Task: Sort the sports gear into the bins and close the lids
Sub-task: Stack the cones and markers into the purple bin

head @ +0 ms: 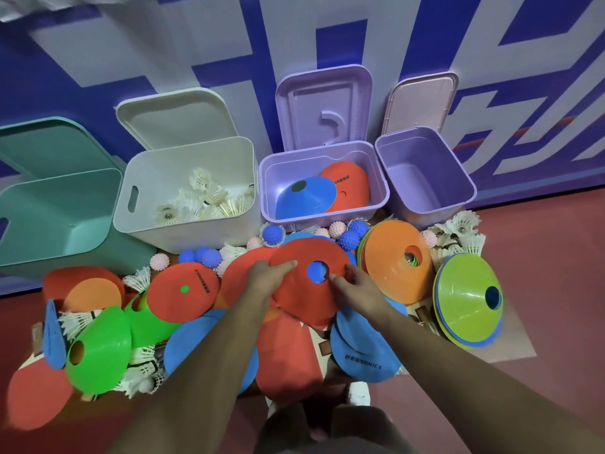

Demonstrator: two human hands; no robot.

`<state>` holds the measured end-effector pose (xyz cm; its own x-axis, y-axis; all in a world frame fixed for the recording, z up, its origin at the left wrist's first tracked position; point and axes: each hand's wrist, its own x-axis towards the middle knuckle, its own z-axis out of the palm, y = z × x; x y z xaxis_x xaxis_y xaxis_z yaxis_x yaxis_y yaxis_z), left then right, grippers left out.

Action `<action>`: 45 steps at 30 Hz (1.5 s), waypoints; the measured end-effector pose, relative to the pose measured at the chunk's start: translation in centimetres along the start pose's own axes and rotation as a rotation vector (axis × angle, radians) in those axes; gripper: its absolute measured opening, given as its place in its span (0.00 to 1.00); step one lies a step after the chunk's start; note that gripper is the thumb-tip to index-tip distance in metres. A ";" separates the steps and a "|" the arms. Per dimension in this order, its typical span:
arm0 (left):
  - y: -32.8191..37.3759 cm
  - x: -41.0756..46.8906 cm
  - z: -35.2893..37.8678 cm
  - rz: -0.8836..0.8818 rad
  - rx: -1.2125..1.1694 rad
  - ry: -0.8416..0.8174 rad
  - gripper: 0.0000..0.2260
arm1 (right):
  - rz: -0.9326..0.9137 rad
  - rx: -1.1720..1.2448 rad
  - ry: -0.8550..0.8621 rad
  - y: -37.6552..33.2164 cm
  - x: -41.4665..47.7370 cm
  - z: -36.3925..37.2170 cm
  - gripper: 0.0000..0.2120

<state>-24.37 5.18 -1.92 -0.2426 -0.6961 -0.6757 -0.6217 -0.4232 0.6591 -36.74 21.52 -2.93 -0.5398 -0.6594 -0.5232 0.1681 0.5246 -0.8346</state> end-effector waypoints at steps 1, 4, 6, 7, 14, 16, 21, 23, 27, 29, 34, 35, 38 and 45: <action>0.0 -0.2 0.1 -0.019 -0.038 -0.026 0.23 | 0.002 0.020 0.002 -0.2 -0.2 0.0 0.29; 0.5 -0.8 1.0 -0.066 -0.107 -0.135 0.34 | 0.015 0.120 0.010 0.0 -0.2 0.0 0.16; 0.7 -1.2 1.7 0.006 -0.116 -0.165 0.34 | 0.052 0.172 0.013 0.1 -0.1 -0.2 0.12; 0.6 -1.1 2.0 0.043 -0.116 -0.160 0.32 | 0.069 0.176 0.004 0.2 -0.1 -0.4 0.13; 1.2 -1.7 2.5 0.234 -0.204 -0.121 0.12 | -0.147 -0.315 0.275 -0.5 0.3 -4.4 0.18; 1.0 -1.5 2.5 0.233 -0.222 -0.119 0.12 | -0.193 -0.458 0.478 -0.1 0.6 -6.6 0.17; 0.0 -1.4 2.9 0.212 -0.216 -0.133 0.12 | 0.026 -0.658 0.406 1.2 1.6 -8.7 0.20; -0.4 -1.3 3.0 0.209 -0.218 -0.148 0.12 | 0.044 -0.630 0.423 1.2 2.0 -8.6 0.20; -0.6 -1.2 2.9 0.210 -0.240 -0.154 0.14 | 0.079 -0.531 0.420 1.2 2.3 -8.4 0.18; -0.5 -1.3 3.0 0.224 -0.254 -0.157 0.13 | 0.043 -0.462 0.425 1.0 2.1 -8.8 0.13; 0.3 -1.8 2.4 0.266 -0.301 -0.127 0.11 | -0.076 -0.303 0.472 -0.4 2.3 -9.5 0.09; 0.4 -1.8 2.2 0.272 -0.306 -0.115 0.10 | -0.098 -0.259 0.478 -1.0 2.3 -9.4 0.10; 0.5 -1.7 1.6 0.259 -0.318 -0.101 0.09 | -0.162 -0.198 0.437 -2.5 1.9 -8.4 0.12; 0.1 -2.0 1.2 0.166 -0.417 -0.175 0.13 | -0.280 -0.399 0.161 -2.4 -0.3 -3.1 0.03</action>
<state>-24.83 7.15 -0.90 -0.4572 -0.6808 -0.5722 -0.2214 -0.5361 0.8146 -39.53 22.16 -0.22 -0.6443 -0.7294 -0.2298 -0.3121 0.5252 -0.7917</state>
